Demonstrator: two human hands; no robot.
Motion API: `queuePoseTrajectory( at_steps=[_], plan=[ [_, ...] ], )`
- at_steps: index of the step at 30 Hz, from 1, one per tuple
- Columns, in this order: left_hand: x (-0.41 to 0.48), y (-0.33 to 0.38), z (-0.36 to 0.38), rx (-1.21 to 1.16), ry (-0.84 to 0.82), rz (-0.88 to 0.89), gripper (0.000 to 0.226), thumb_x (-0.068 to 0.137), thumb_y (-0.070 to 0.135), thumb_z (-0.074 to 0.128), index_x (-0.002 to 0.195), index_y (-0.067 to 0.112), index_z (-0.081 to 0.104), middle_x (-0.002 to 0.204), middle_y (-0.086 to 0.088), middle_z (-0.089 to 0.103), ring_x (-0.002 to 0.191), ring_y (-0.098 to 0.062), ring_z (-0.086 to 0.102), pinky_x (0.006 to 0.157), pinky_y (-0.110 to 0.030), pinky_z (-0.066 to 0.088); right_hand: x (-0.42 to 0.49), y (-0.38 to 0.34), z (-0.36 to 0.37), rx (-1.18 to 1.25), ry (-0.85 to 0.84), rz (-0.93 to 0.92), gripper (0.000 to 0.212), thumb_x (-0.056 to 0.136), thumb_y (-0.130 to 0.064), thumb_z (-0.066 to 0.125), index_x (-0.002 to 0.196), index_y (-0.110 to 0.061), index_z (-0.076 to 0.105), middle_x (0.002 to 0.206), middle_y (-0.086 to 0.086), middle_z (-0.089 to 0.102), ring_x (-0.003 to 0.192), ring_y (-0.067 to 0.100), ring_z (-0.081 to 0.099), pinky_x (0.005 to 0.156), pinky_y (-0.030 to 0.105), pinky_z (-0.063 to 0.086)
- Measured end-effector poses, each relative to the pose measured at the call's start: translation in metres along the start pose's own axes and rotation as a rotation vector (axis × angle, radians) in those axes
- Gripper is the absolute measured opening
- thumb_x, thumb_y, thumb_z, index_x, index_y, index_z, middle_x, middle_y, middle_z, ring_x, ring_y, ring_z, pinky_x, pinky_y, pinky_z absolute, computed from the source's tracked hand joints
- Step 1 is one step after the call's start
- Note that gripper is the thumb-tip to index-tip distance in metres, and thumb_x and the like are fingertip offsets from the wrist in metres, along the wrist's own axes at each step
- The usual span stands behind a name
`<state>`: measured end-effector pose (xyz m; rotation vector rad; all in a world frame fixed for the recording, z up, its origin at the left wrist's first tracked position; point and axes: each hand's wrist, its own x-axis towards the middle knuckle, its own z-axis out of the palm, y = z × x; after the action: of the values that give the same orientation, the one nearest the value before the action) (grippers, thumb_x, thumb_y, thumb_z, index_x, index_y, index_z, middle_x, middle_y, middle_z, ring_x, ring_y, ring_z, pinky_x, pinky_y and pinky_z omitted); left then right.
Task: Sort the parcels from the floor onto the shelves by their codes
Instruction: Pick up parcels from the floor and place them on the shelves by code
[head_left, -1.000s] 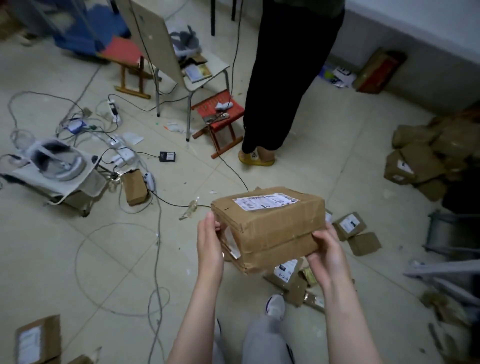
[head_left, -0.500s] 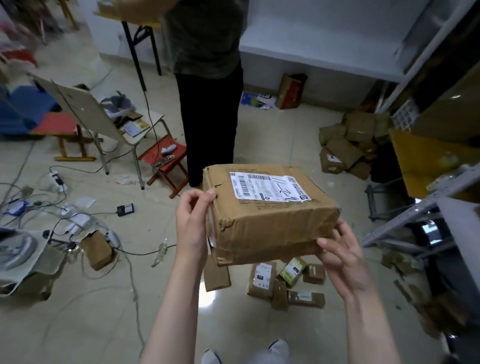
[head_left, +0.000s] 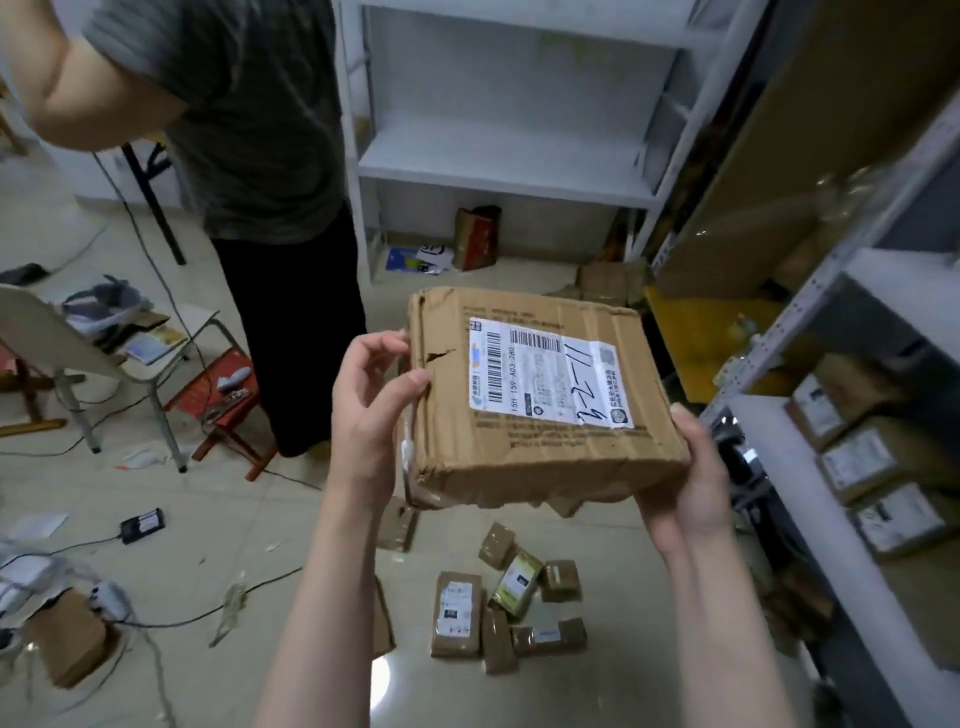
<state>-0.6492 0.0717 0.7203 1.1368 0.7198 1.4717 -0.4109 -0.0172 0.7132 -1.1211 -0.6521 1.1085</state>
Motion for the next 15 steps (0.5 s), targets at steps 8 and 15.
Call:
queuePoseTrajectory(
  at_steps=[8, 15],
  plan=[
    [0.03, 0.002, 0.13, -0.083, -0.296, 0.046, 0.038, 0.068, 0.032, 0.066, 0.098, 0.012, 0.057, 0.101, -0.001, 0.063, 0.098, -0.014, 0.06, 0.085, -0.025, 0.048, -0.02, -0.086, -0.078, -0.05, 0.11, 0.014, 0.055, 0.064, -0.068, 0.073, 0.106, -0.032, 0.077, 0.115, 0.011, 0.073, 0.104, 0.029, 0.07, 0.09, 0.044, 0.052],
    [0.015, 0.0, 0.251, -0.127, -0.514, -0.087, 0.049, 0.067, 0.042, 0.071, 0.104, 0.012, 0.062, 0.108, -0.009, 0.065, 0.1, -0.02, 0.061, 0.092, -0.04, 0.047, -0.071, -0.137, -0.141, 0.102, 0.426, -0.13, 0.041, 0.096, -0.046, 0.043, 0.11, -0.017, 0.068, 0.094, 0.01, 0.077, 0.077, 0.019, 0.075, 0.062, 0.027, 0.056]
  ],
)
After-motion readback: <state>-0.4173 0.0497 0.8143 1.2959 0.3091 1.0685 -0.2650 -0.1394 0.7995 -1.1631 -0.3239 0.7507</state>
